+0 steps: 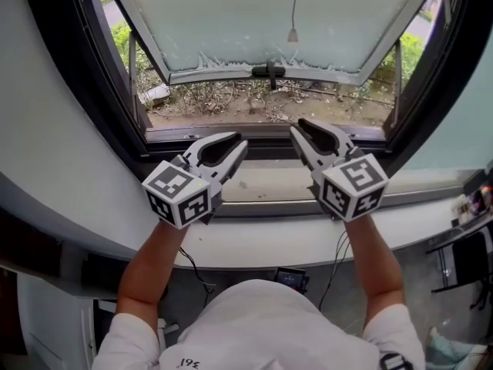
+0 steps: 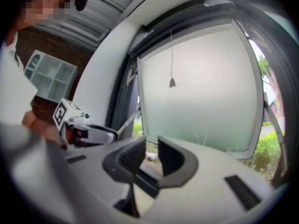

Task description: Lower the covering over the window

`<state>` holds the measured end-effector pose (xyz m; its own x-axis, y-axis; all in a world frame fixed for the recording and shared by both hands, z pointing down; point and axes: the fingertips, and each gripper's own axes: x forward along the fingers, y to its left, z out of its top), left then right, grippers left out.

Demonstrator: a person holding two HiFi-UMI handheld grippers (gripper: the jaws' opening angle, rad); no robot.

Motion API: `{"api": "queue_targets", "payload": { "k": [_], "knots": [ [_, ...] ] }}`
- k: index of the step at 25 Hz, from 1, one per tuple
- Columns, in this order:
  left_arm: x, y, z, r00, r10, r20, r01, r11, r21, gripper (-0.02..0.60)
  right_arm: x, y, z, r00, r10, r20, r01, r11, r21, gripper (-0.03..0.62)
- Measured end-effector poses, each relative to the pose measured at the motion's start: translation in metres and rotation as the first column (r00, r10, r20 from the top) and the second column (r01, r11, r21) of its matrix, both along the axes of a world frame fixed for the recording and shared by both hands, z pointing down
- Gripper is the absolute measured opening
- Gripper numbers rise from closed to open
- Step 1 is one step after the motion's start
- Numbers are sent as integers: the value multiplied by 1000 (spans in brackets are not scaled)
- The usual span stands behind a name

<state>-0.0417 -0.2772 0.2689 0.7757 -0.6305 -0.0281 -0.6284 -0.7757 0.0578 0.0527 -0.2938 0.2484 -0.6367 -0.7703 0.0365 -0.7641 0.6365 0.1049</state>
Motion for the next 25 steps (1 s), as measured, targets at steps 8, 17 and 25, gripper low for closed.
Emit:
{"api": "queue_targets", "payload": {
  "k": [8, 17, 25],
  "knots": [
    [1, -11, -31, 1000, -9, 27, 7, 998, 69, 60, -7, -16, -33, 999, 16, -51, -12, 997, 79, 87],
    [-1, -21, -53, 998, -48, 51, 41, 991, 124, 60, -11, -28, -72, 998, 22, -59, -12, 987, 158, 87],
    [-3, -31, -71, 994, -70, 89, 55, 985, 162, 60, -9, -44, -117, 992, 85, -96, -57, 964, 261, 87]
  ]
}}
